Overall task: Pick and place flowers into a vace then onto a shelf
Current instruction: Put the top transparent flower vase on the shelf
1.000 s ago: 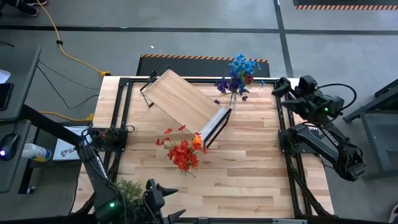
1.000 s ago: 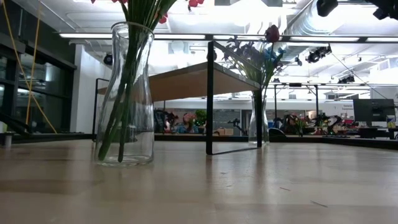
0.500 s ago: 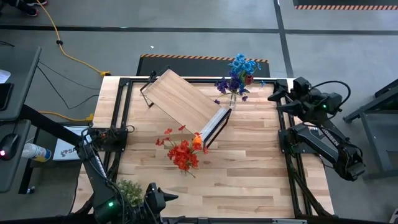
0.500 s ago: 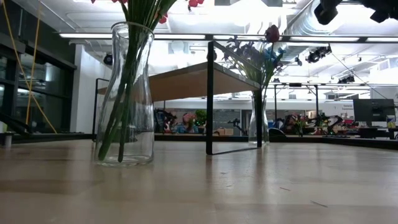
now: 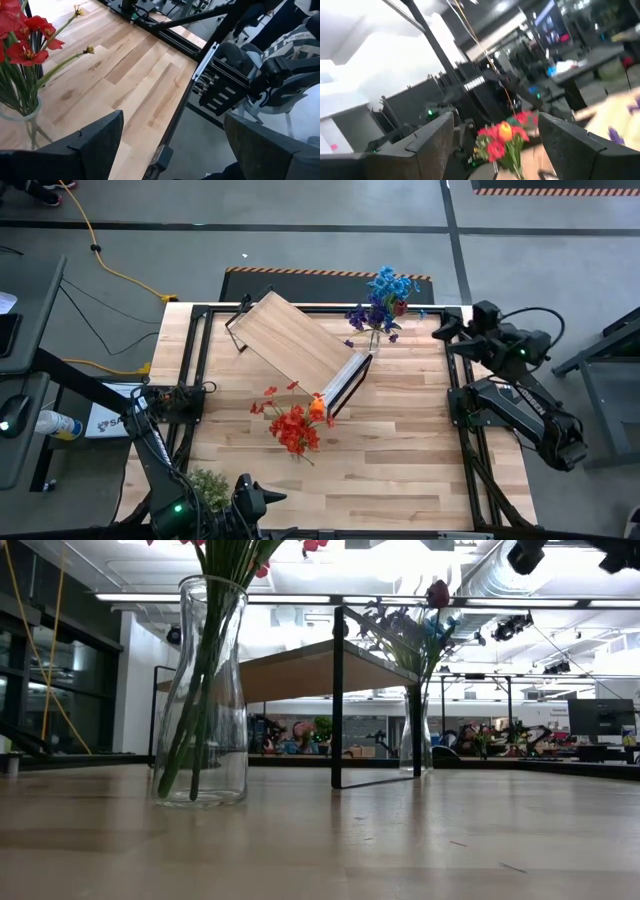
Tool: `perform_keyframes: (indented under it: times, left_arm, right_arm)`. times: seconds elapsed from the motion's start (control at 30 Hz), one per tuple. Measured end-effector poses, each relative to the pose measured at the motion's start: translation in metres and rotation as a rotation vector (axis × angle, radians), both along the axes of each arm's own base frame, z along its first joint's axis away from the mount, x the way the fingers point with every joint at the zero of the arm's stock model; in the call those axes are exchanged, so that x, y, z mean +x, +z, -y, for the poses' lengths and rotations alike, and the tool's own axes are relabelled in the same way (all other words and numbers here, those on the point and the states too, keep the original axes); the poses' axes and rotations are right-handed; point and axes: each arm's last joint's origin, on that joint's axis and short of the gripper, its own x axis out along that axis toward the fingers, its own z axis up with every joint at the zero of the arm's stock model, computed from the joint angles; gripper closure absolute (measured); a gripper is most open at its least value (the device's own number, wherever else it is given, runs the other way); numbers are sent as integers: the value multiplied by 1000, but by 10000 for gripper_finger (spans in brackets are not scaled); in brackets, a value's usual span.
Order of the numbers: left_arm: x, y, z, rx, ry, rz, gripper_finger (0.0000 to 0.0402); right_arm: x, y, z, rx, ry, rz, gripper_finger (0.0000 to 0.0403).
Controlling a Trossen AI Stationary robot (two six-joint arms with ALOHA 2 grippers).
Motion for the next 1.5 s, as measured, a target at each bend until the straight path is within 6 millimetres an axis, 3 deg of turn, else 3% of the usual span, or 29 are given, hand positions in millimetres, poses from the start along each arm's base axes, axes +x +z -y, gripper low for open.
perform_keyframes:
  times: [0.13,0.47,0.7,0.93,1.1,1.3,1.5]
  left_arm:
    - [0,0,0,0,0,0,25]
    - [0,0,0,0,0,0,25]
    - [0,0,0,0,0,0,25]
    - [0,-1,1,-21,-26,-28,25]
    - [0,-1,1,-23,-30,-34,25]
    - [0,-1,1,1,-44,-39,25]
    - [0,-1,1,0,-44,-39,25]
  right_arm:
    - [-8,27,-17,-106,-10,102,123]
    - [-40,130,-85,-447,19,201,123]
    - [-58,172,-130,-579,-49,212,123]
    - [-58,182,-168,-588,-179,139,123]
    - [-54,178,-178,-487,-240,79,123]
    - [-48,175,-171,-389,-288,40,123]
    - [-43,164,-148,-257,-354,-40,123]
